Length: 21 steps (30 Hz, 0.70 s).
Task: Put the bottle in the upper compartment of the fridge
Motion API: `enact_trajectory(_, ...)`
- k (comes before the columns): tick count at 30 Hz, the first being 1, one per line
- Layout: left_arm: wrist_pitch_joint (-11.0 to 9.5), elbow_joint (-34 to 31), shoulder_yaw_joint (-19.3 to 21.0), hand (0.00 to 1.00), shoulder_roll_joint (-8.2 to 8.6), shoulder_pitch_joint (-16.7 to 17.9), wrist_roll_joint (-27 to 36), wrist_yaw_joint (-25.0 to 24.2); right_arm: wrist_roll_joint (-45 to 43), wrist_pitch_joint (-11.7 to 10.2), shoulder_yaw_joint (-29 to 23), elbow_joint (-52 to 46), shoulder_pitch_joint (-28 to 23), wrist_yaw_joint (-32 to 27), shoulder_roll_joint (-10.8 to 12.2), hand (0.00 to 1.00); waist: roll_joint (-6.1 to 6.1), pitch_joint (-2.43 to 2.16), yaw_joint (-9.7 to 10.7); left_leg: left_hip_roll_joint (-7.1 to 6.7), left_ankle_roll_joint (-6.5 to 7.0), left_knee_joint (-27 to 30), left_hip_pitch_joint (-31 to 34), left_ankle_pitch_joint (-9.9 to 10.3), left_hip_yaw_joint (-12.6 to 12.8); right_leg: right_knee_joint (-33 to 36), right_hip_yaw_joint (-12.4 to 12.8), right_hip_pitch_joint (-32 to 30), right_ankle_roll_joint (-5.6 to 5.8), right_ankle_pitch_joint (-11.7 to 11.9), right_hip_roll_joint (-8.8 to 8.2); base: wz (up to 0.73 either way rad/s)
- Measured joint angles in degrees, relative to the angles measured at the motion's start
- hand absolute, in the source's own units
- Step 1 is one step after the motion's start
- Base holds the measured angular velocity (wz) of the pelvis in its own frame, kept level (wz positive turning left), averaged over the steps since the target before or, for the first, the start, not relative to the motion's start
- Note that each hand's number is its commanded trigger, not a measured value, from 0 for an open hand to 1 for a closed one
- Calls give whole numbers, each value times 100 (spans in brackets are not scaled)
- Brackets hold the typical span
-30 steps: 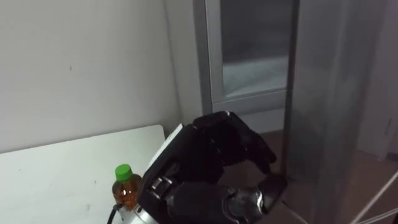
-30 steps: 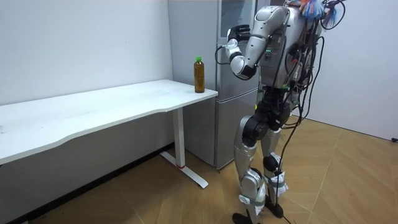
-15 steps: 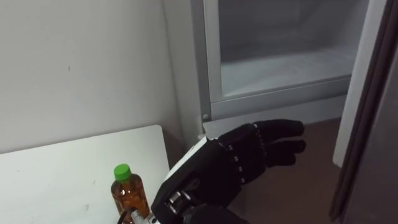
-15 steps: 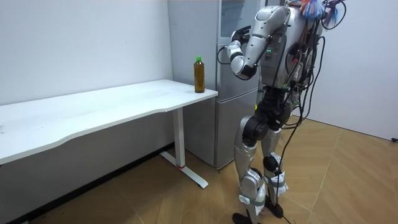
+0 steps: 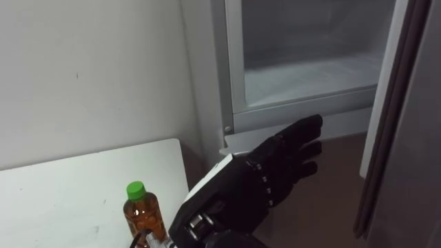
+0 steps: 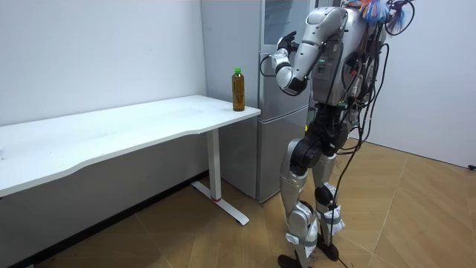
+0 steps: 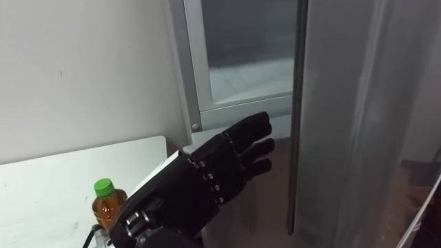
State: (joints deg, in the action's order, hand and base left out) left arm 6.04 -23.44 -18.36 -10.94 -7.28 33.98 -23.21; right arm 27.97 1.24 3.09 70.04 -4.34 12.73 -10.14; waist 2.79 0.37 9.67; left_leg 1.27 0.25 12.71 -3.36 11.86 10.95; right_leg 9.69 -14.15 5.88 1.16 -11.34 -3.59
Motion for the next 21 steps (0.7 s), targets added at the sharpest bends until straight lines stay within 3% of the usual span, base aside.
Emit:
enact_trajectory(12, 2, 66, -145, 0, -8, 2, 5, -114, 5, -11, -13, -2, 42, 56, -2, 0, 18, 4, 145, 18, -1, -4, -41, 1, 138, -16, 136, -5, -6, 4, 15, -5)
enact_trajectory(21, 2, 66, -247, 0, -132, 2, 5, -236, 126, -22, -7, -17, 50, 81, -5, 0, 34, -2, 254, 25, -3, -44, -25, 2, 165, -14, 188, -59, -10, 6, 33, -1)
